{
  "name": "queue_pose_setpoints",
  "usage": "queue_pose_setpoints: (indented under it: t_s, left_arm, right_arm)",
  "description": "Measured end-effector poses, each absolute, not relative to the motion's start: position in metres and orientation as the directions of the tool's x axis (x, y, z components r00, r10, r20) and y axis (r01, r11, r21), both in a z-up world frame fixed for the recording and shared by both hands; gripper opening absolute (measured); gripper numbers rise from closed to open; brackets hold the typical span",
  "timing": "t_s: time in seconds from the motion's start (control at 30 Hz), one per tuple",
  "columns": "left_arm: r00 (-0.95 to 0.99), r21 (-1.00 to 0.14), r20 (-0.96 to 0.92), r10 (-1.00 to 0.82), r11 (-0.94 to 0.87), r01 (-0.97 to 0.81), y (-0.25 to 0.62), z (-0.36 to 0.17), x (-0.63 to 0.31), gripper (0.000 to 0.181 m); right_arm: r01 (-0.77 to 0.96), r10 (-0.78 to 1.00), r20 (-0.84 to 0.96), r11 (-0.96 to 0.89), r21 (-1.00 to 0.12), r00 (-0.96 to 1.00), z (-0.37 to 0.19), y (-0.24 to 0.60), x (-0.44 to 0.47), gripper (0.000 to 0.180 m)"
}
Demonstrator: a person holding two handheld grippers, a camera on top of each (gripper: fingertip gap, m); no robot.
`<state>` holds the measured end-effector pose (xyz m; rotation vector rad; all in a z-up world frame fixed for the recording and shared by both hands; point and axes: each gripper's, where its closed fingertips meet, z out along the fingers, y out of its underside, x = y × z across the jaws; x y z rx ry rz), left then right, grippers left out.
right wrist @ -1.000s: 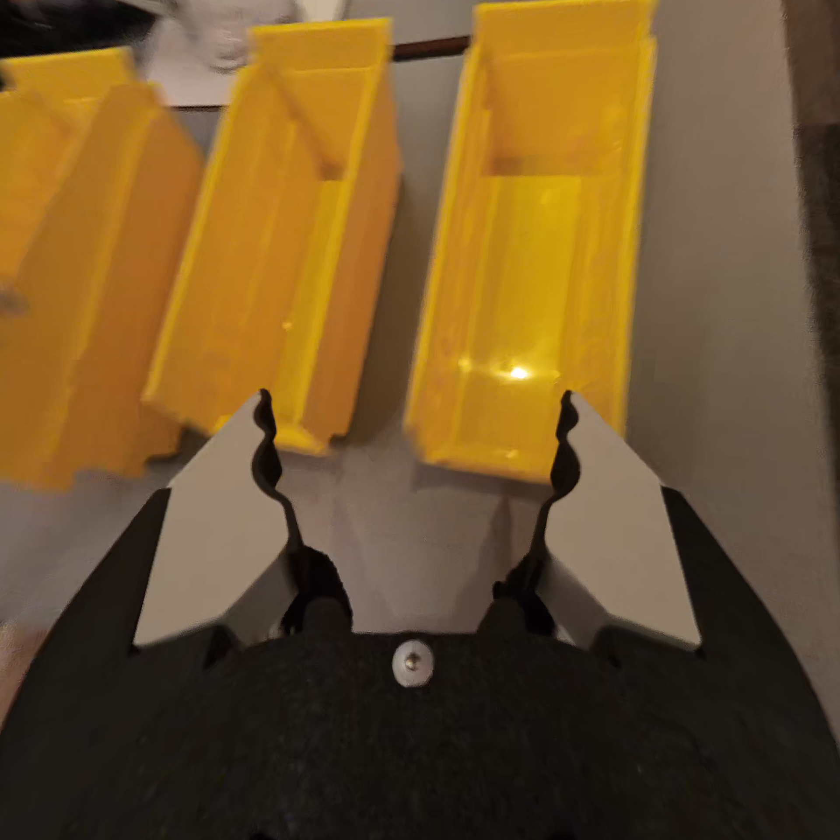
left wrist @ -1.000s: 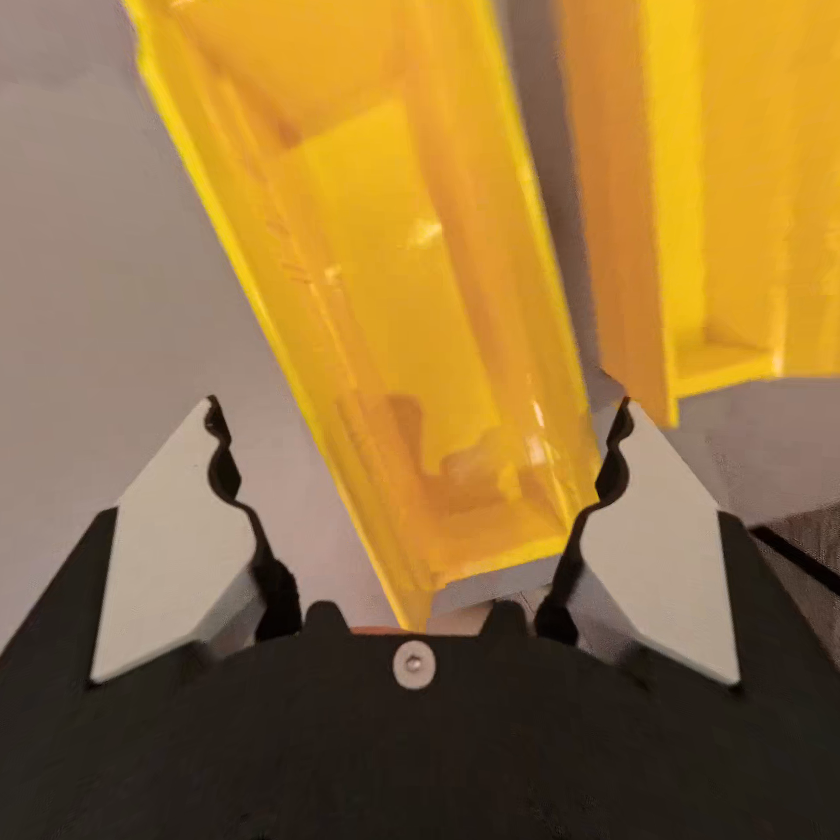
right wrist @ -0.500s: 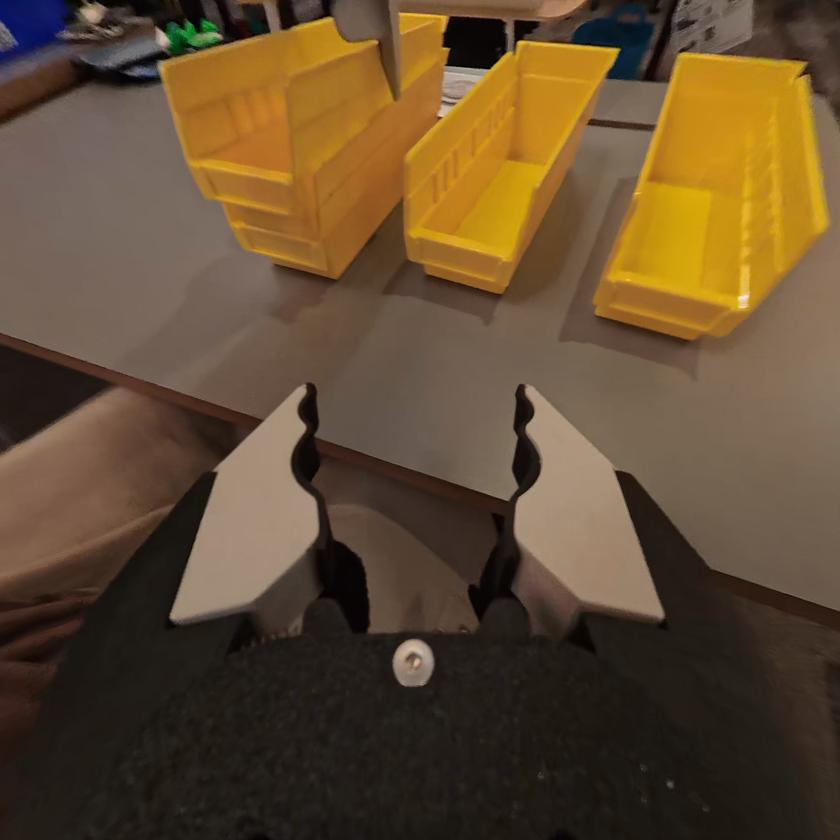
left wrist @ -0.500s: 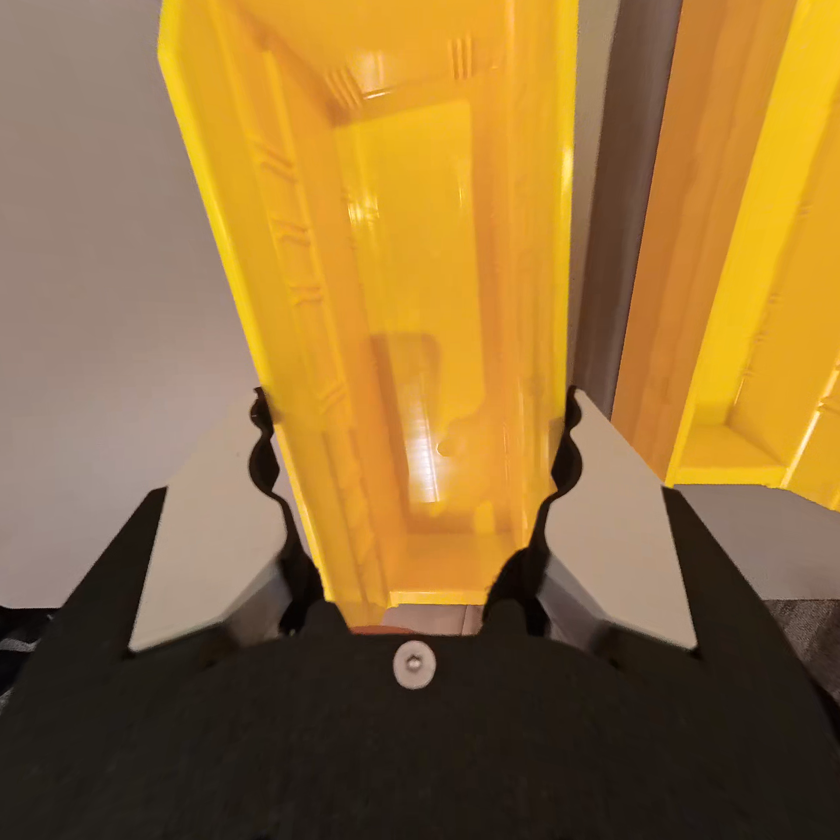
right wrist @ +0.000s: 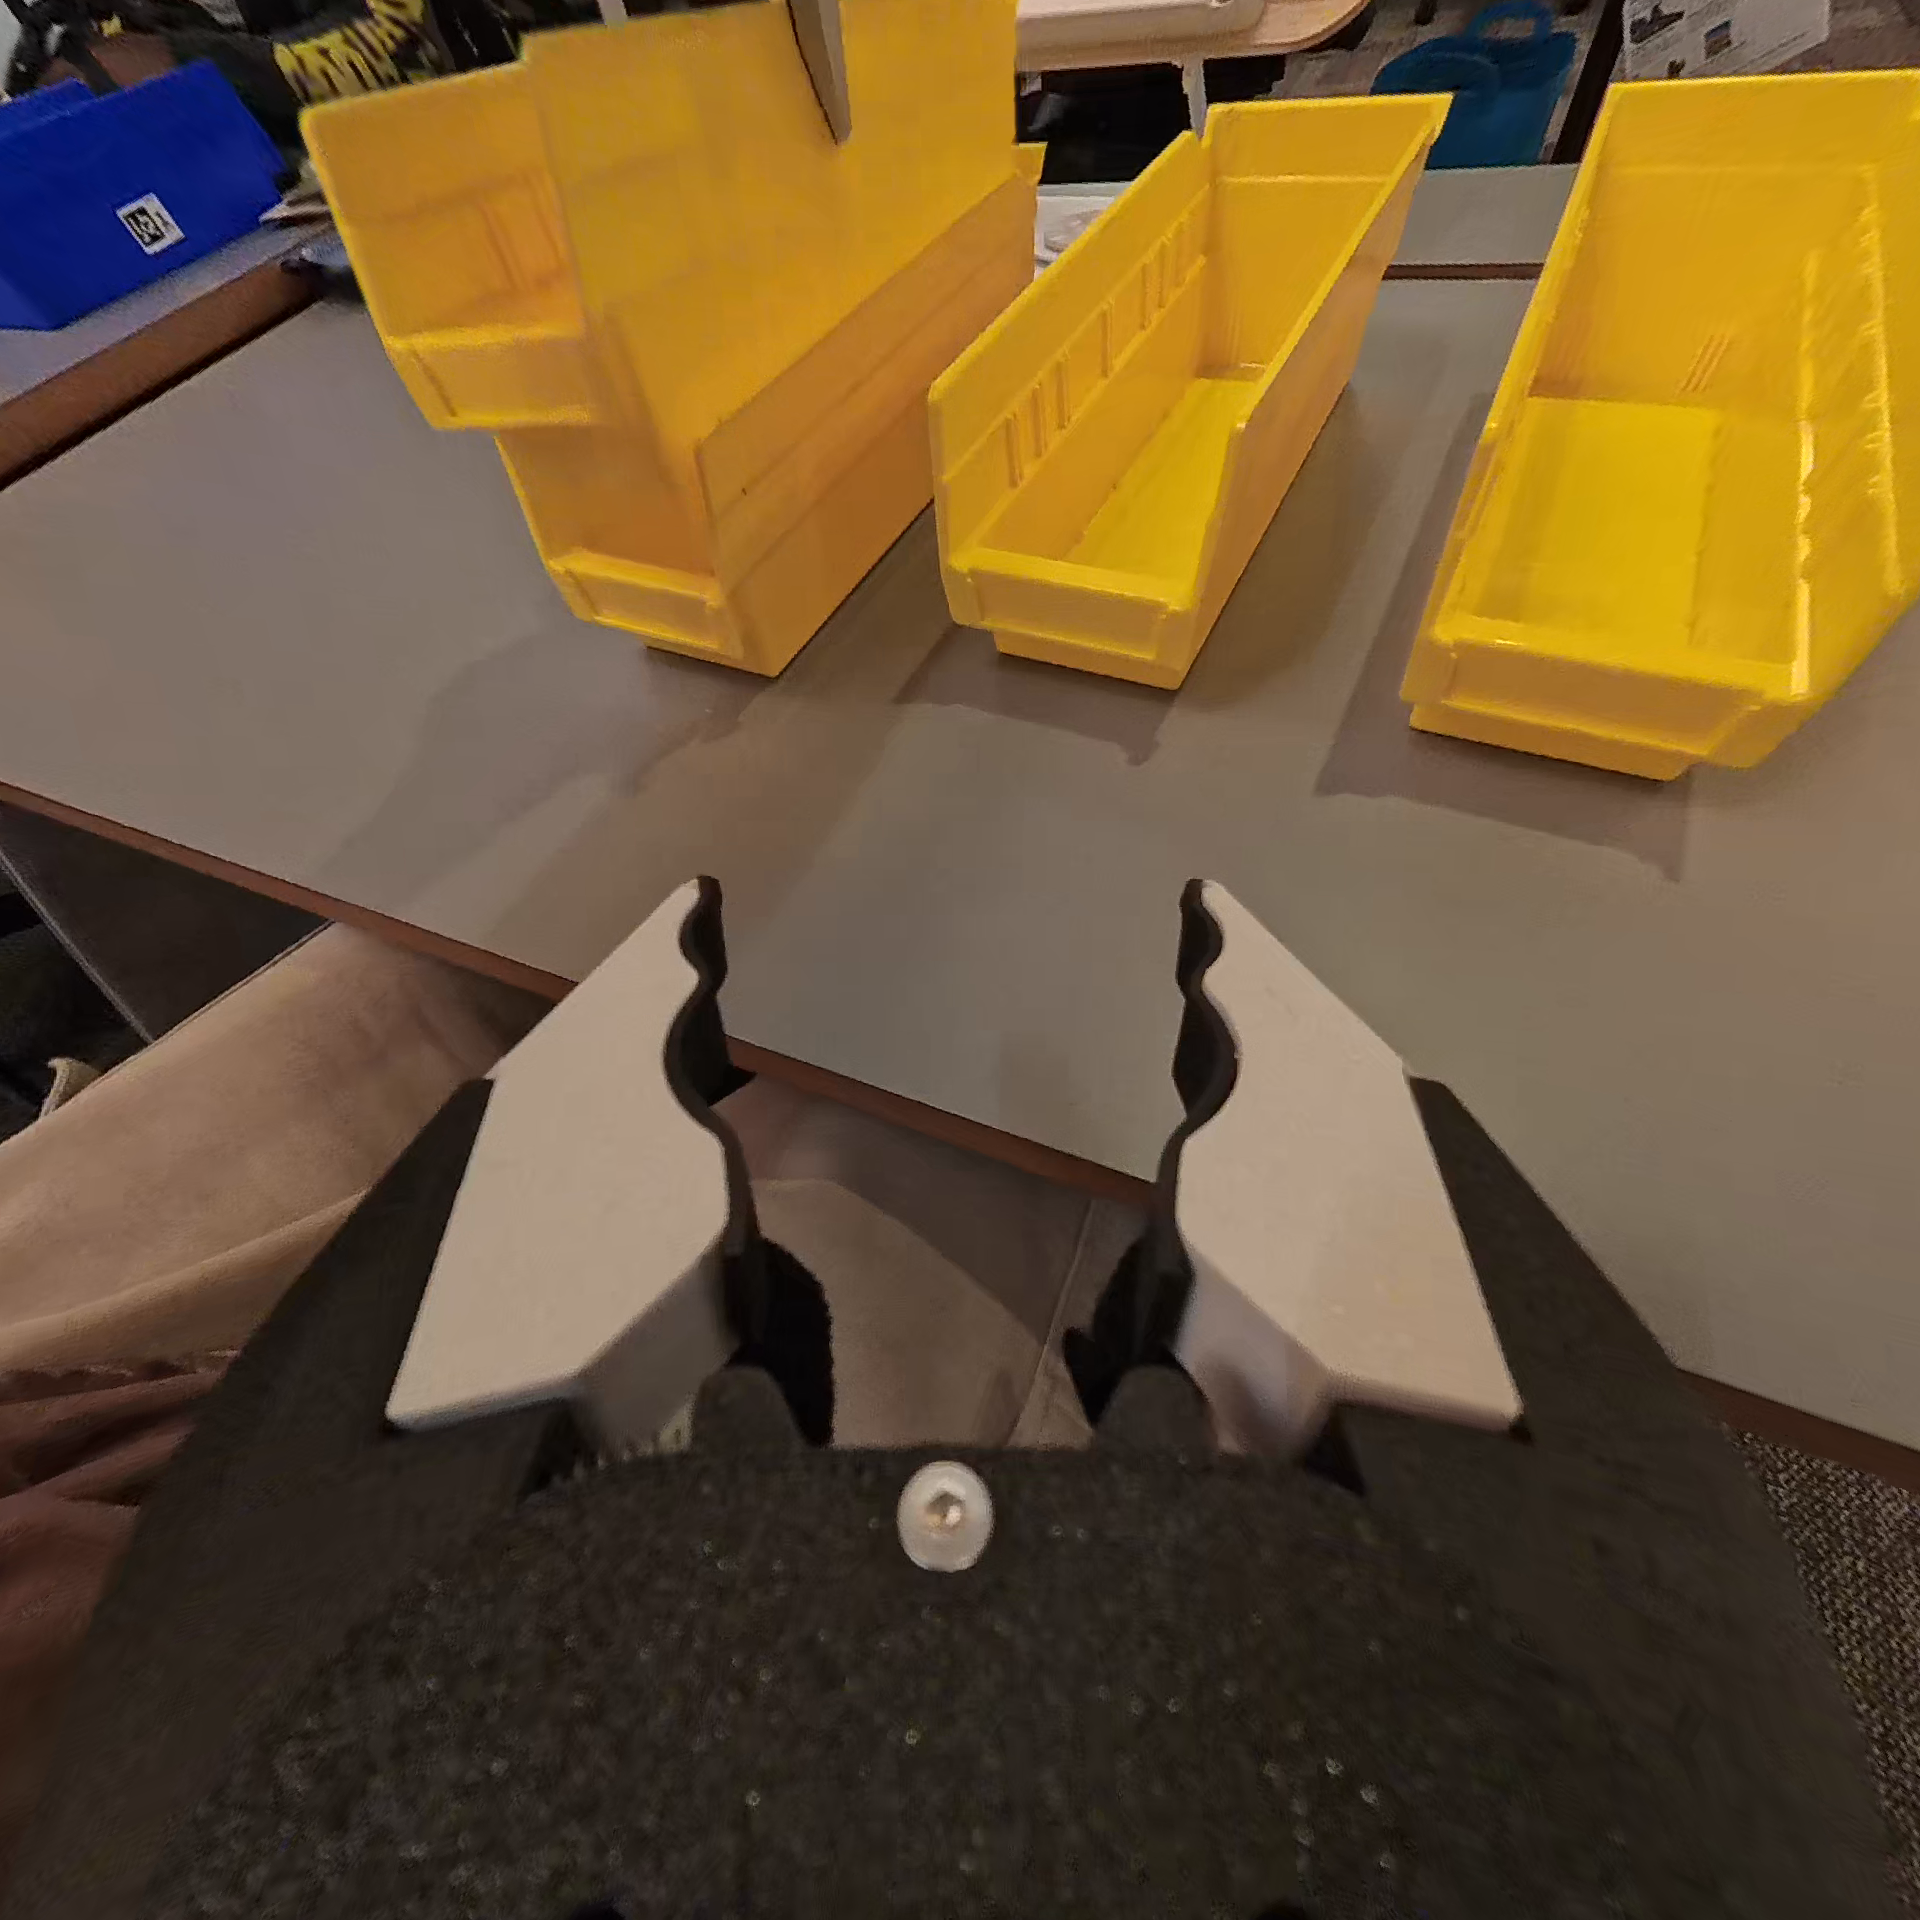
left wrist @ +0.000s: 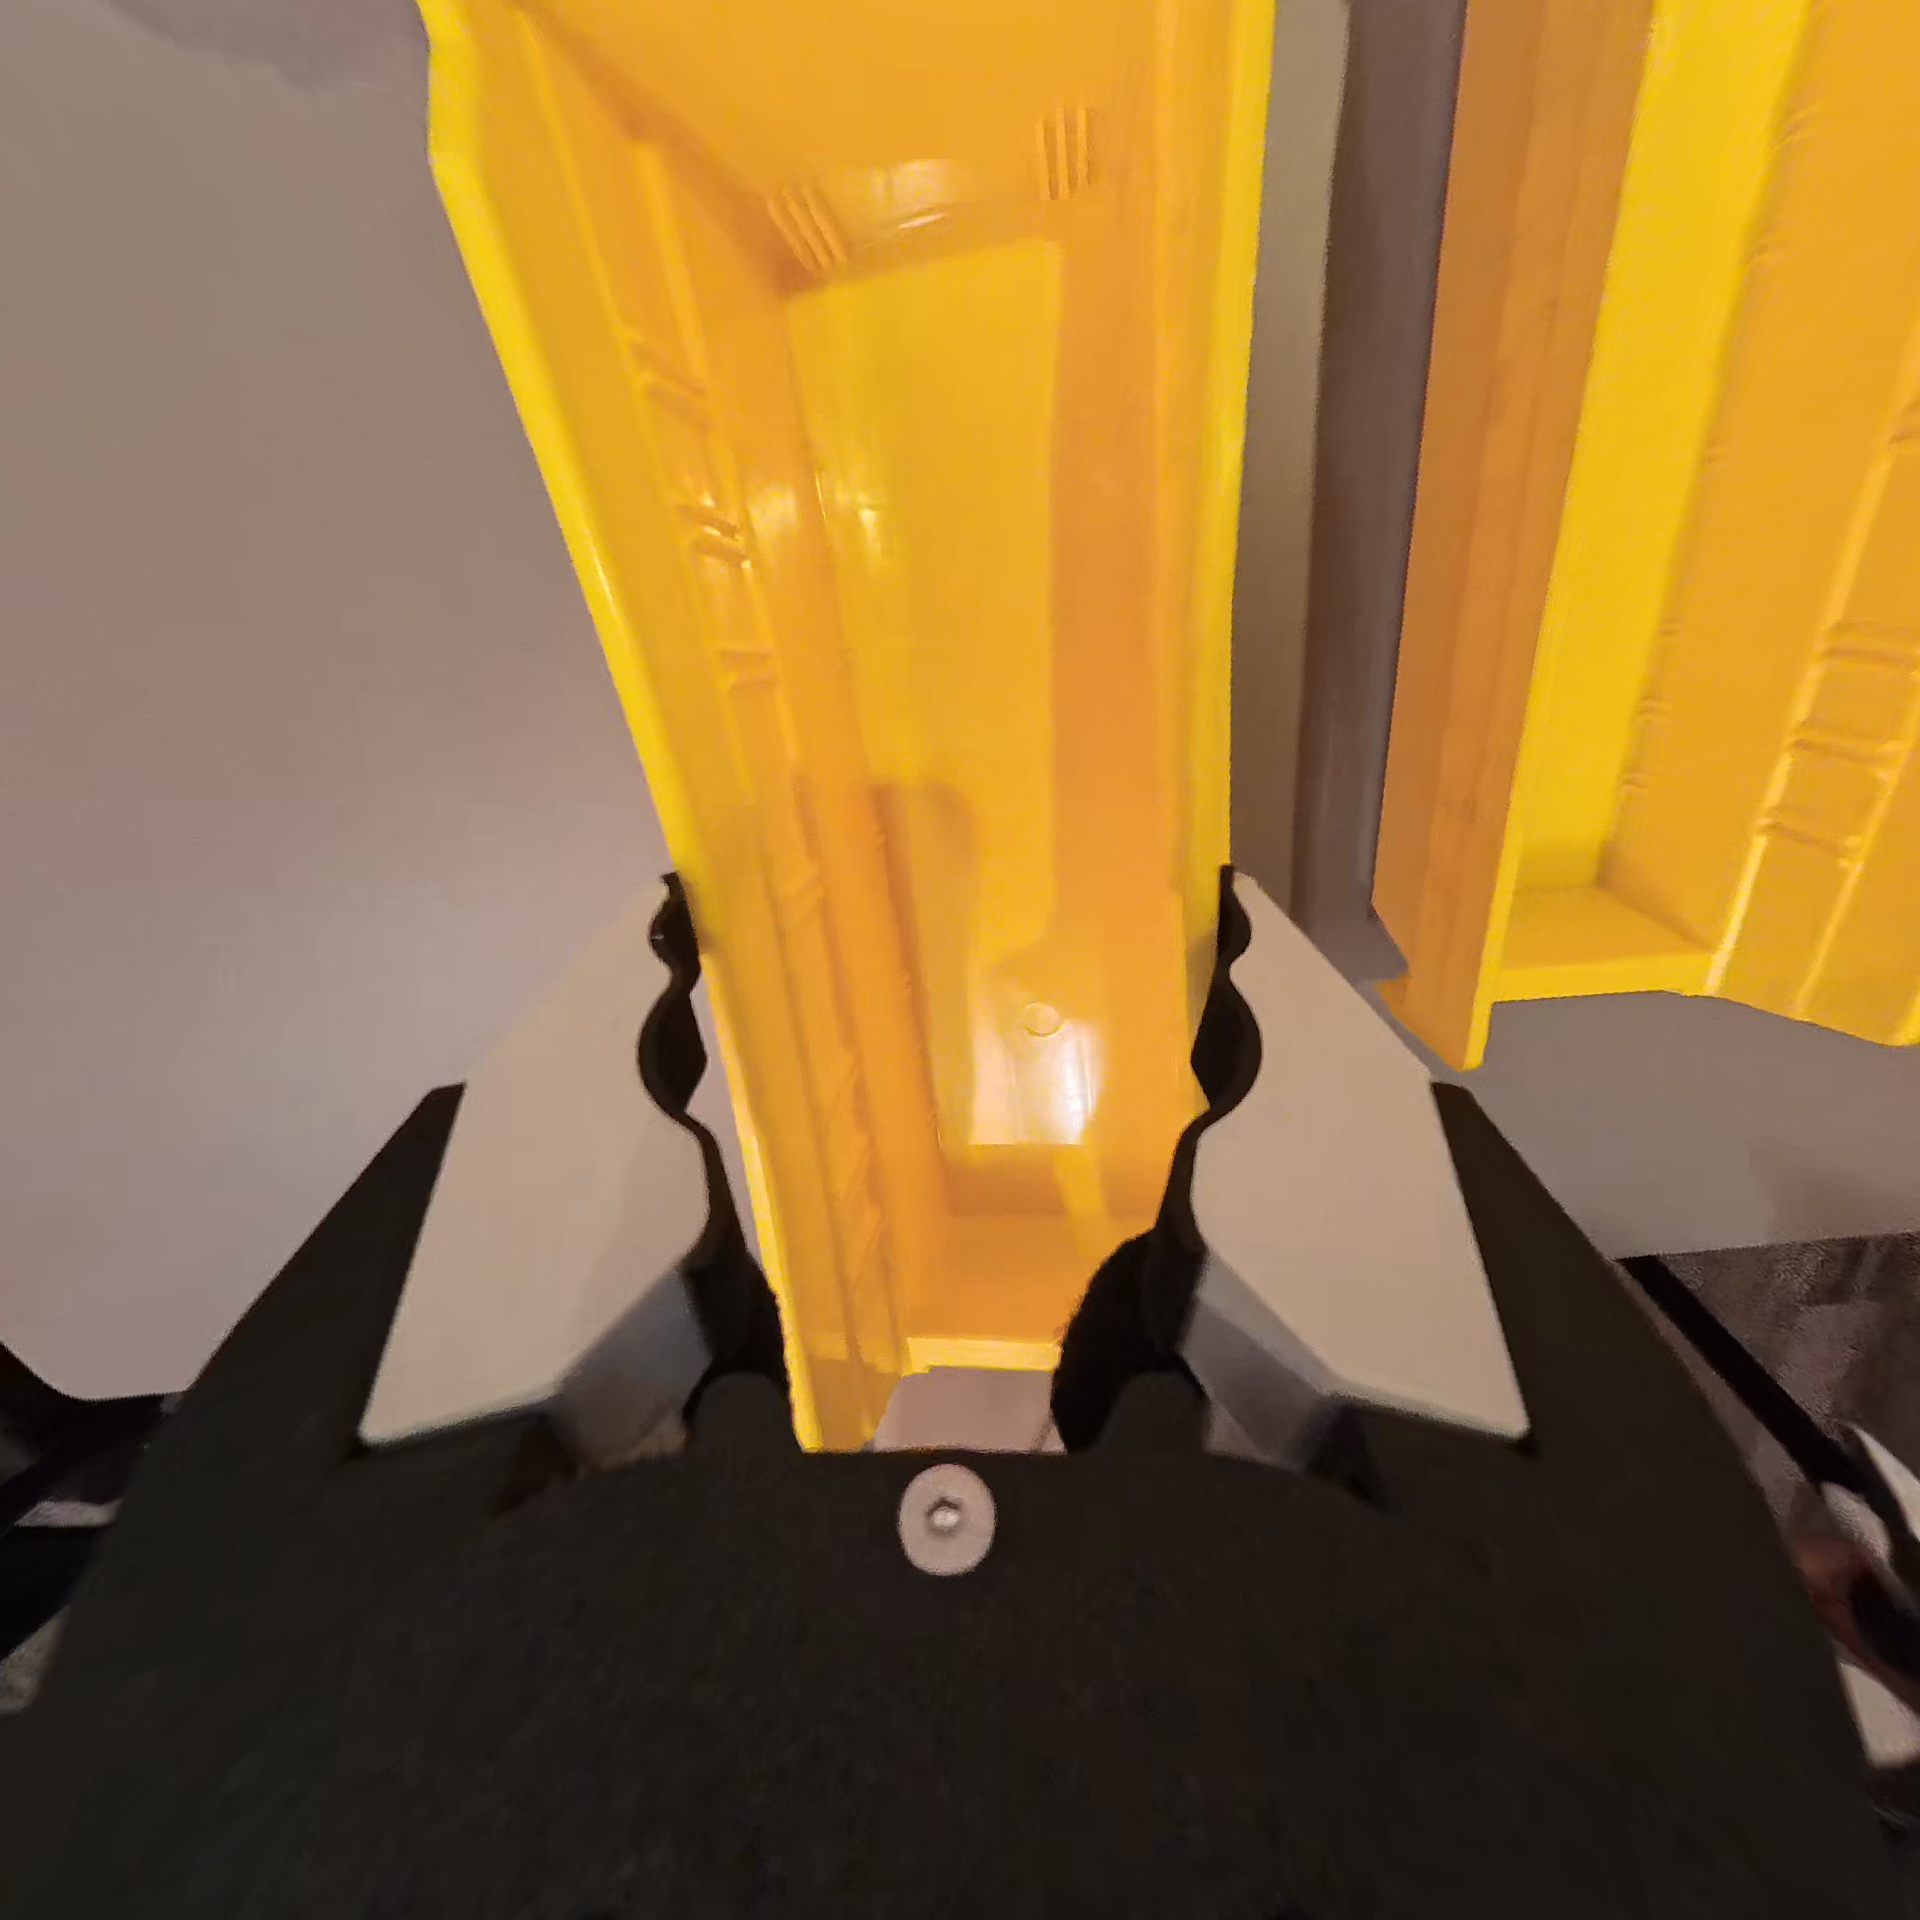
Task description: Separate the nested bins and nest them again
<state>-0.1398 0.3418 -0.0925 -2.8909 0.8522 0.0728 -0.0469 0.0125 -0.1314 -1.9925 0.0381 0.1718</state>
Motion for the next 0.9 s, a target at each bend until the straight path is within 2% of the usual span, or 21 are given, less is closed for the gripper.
queue_pose_setpoints:
  t_s: [0.2, 0.4, 0.53, 0.63, 0.77, 0.9]
  left_arm:
    - [0.838, -0.168, -0.094, -0.538, -0.821, -0.546, 0.355, -0.031, -0.163, 0.095]
    - [0.859, -0.217, -0.217, -0.464, -0.835, -0.506, 0.397, 0.003, -0.247, 0.099]
    - [0.871, -0.198, -0.256, -0.419, -0.859, -0.472, 0.415, -0.024, -0.305, 0.099]
    - [0.881, -0.184, -0.248, -0.404, -0.873, -0.452, 0.425, -0.055, -0.333, 0.098]
    - [0.874, -0.129, -0.237, -0.423, -0.878, -0.460, 0.432, -0.103, -0.352, 0.099]
    - [0.880, -0.138, -0.225, -0.418, -0.880, -0.454, 0.443, -0.139, -0.352, 0.099]
  right_arm:
    - [-0.101, 0.068, -0.144, -0.426, -0.899, 0.987, -0.133, 0.013, -0.051, 0.088]
    - [-0.112, 0.087, -0.159, -0.400, -0.910, 0.983, -0.127, 0.012, -0.053, 0.088]
    - [-0.064, 0.058, -0.093, -0.380, -0.923, 0.994, -0.126, 0.012, -0.049, 0.090]
    - [-0.070, 0.076, -0.107, -0.381, -0.922, 0.991, -0.127, 0.014, -0.055, 0.091]
    - [-0.058, 0.097, -0.108, -0.415, -0.908, 0.989, -0.136, 0.018, -0.062, 0.092]
    - [-0.066, 0.109, -0.123, -0.425, -0.903, 0.986, -0.140, 0.022, -0.067, 0.092]
